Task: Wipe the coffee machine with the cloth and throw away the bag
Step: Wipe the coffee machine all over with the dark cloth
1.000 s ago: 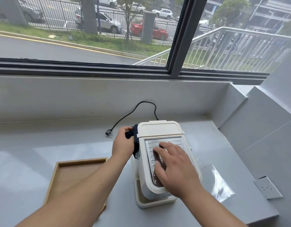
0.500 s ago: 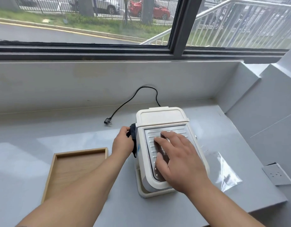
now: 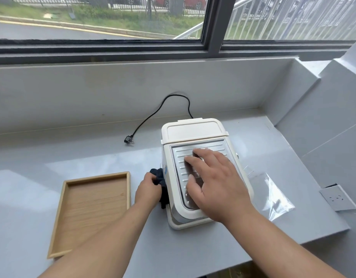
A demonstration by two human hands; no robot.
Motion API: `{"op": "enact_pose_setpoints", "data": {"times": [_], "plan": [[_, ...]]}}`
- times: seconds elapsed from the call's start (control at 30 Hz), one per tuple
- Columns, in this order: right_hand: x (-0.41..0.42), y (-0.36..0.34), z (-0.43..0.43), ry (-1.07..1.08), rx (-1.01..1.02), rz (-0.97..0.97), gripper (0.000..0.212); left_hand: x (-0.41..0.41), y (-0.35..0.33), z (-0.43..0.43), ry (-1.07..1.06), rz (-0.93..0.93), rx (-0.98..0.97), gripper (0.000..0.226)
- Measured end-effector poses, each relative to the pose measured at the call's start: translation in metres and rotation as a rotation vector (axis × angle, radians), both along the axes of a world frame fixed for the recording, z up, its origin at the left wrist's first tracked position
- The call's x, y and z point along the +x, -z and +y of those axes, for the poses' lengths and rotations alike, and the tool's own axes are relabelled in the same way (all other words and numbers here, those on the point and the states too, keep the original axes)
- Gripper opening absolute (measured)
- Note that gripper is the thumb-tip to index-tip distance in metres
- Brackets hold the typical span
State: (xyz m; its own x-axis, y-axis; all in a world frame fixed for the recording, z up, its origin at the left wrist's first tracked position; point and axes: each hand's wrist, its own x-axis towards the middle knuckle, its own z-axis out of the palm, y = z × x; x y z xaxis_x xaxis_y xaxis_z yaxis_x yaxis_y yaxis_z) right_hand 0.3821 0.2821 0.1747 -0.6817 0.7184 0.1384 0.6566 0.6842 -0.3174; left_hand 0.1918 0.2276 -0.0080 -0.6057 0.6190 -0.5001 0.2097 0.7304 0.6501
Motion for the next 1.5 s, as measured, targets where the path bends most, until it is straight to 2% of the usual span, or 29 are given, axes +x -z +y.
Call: {"op": "enact_pose_setpoints", "data": {"times": [0.27, 0.43, 0.67, 0.77, 0.9, 0.97, 1.1, 1.17, 1.27, 1.37, 1.43, 1.5], "plan": [[0.0, -0.002, -0.002, -0.006, -0.008, 0.006, 0.047, 0.026, 0.003, -0.035, -0.003, -0.033, -0.068, 0.015], [0.003, -0.002, -0.003, -0.018, -0.007, 0.056, 0.046, 0.051, 0.005, -0.06, -0.084, -0.065, -0.075, 0.015], [0.009, 0.001, -0.006, -0.042, 0.063, 0.198, 0.036, 0.083, 0.0, -0.081, -0.237, -0.18, -0.051, 0.017], [0.01, -0.002, -0.005, -0.06, 0.094, 0.269, 0.03, 0.098, -0.005, -0.087, -0.271, -0.23, -0.038, 0.029], [0.027, 0.002, -0.015, -0.125, 0.269, 0.454, 0.019, 0.12, -0.011, -0.089, -0.298, -0.338, -0.031, 0.04], [0.046, 0.016, -0.032, -0.197, 0.298, 0.475, 0.013, 0.133, -0.013, -0.087, -0.317, -0.421, -0.01, 0.041], [0.094, 0.066, -0.069, -0.308, 0.184, 0.367, 0.005, 0.151, -0.014, -0.077, -0.344, -0.409, -0.041, 0.015], [0.11, 0.092, -0.077, -0.313, 0.13, 0.267, 0.007, 0.157, -0.014, -0.072, -0.344, -0.435, -0.028, 0.013], [0.118, 0.123, -0.075, -0.165, -0.102, 0.034, 0.029, 0.164, -0.015, -0.066, -0.329, -0.508, 0.019, 0.02], [0.119, 0.151, -0.066, 0.021, -0.338, -0.121, 0.06, 0.172, -0.013, -0.057, -0.316, -0.515, 0.029, 0.01], [0.118, 0.165, -0.062, 0.063, -0.392, -0.158, 0.073, 0.176, -0.01, -0.05, -0.306, -0.516, 0.009, 0.015], [0.115, 0.175, -0.059, 0.095, -0.39, -0.161, 0.073, 0.181, -0.012, -0.045, -0.261, -0.523, -0.014, 0.016]]}}
